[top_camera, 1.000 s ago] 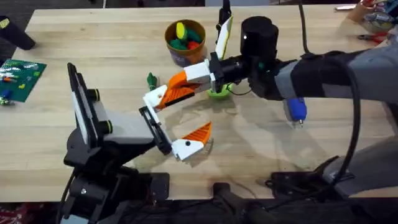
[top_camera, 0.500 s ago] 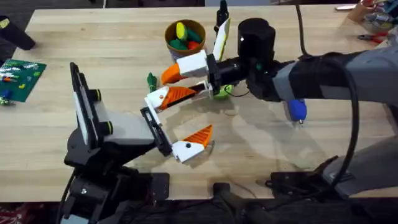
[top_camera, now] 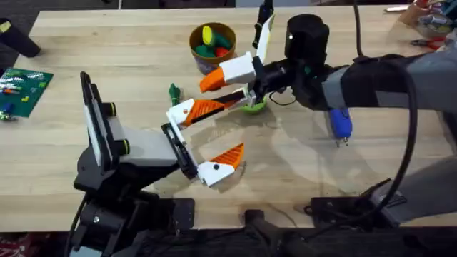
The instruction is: Pick up the gripper from the table and insert it into the empty holder that is missing its gripper. Then pick up a screw, insert it into the mounting hole, and use the screwdriver to tighten it. Finally, clean up the table by picking up the vegetable and placing it into the bucket.
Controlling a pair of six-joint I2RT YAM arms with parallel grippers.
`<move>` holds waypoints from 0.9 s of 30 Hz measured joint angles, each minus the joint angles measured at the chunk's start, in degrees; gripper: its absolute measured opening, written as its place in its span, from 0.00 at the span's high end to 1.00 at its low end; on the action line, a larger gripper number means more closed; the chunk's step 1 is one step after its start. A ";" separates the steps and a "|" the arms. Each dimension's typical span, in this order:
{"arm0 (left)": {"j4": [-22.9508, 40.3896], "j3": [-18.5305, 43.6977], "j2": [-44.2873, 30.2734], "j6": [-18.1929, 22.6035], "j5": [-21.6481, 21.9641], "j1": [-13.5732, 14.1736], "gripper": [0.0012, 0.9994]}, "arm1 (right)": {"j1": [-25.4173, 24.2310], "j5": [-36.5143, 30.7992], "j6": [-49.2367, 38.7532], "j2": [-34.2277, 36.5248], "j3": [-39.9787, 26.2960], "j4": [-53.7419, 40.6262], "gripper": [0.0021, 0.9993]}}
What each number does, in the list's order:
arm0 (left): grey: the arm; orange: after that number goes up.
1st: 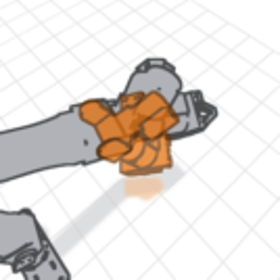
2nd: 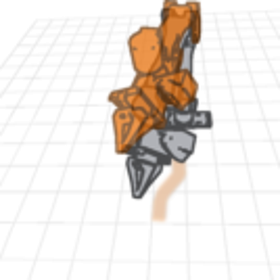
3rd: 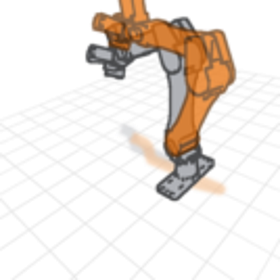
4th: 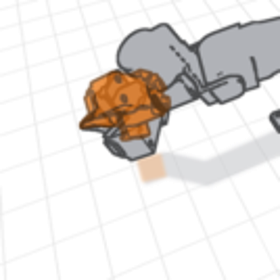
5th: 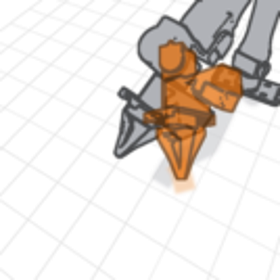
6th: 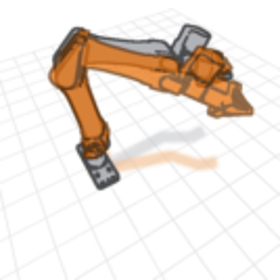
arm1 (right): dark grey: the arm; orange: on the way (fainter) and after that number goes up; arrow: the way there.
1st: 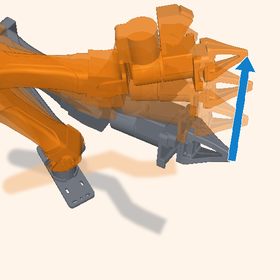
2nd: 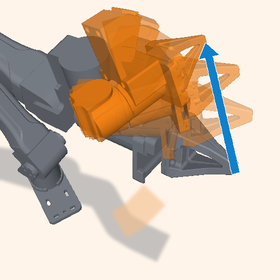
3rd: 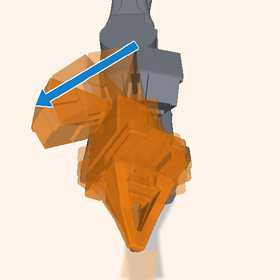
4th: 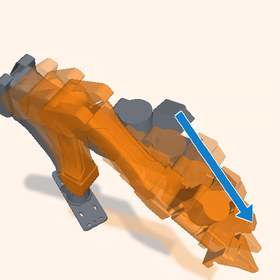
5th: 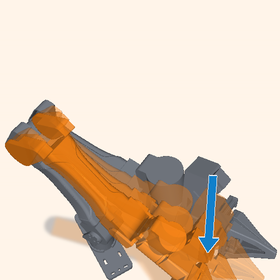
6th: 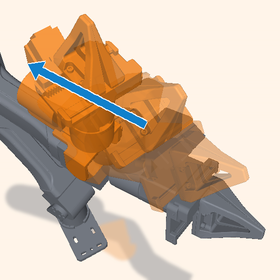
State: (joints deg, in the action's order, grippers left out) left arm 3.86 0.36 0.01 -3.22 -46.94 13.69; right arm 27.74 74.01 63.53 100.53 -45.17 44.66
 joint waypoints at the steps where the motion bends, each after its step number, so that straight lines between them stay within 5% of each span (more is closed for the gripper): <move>1: 0.00 -0.02 0.00 0.00 0.00 0.00 0.02 | 0.05 0.73 -0.17 0.00 0.00 -0.02 0.00; 24: 0.00 -0.02 -0.01 0.00 0.00 0.00 0.02 | -0.54 5.01 -2.91 0.00 0.00 -4.59 0.00; 25: 0.00 -0.02 -0.02 0.00 0.00 0.00 0.02 | -0.54 5.01 -3.28 0.00 0.00 -4.51 0.02; 27: 0.00 0.00 0.00 0.00 0.00 0.00 0.02 | -0.54 5.15 -3.72 0.00 0.00 -4.54 0.22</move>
State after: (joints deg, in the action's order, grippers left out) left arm 3.86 0.36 0.01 -3.22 -46.94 13.69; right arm 27.20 79.16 59.80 100.53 -45.17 40.13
